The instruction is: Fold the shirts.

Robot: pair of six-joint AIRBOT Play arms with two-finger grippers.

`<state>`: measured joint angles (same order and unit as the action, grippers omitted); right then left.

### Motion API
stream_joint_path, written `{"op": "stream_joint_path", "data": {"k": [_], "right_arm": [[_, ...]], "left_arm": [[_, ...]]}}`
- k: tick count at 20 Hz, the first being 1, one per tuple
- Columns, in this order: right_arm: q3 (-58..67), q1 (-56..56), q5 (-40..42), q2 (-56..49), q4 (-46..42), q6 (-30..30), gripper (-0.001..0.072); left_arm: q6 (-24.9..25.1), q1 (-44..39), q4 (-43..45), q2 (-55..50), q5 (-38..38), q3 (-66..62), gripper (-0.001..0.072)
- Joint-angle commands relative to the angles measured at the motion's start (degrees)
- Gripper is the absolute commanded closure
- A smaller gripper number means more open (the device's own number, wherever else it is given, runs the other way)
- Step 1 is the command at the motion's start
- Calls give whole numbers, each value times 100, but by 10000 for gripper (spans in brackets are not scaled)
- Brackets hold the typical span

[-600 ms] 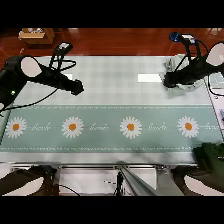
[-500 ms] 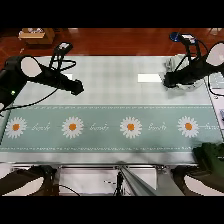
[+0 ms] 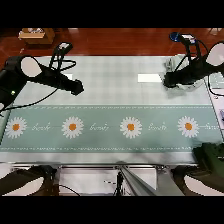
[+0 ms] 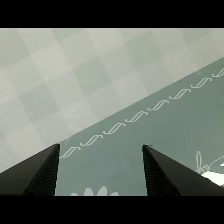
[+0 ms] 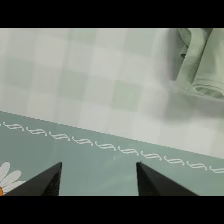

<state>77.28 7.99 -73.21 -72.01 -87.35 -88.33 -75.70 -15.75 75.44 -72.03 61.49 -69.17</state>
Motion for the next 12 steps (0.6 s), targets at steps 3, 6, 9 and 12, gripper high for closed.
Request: {"op": "stream_joint_path", "data": {"k": [3, 6, 9, 12], "right_arm": [[4, 4, 118, -2, 31, -15, 167], [4, 4, 658, -2, 63, -17, 167], [4, 4, 1307, -2, 87, 9, 168], [4, 4, 2277, -9, -422, -15, 189]], "left_arm": [[2, 2, 0, 4, -2, 2, 97], [2, 2, -68, -59, -221, 2, 97], [2, 0, -197, -133, -216, 2, 97], [2, 2, -192, -197, -216, 2, 97]]}}
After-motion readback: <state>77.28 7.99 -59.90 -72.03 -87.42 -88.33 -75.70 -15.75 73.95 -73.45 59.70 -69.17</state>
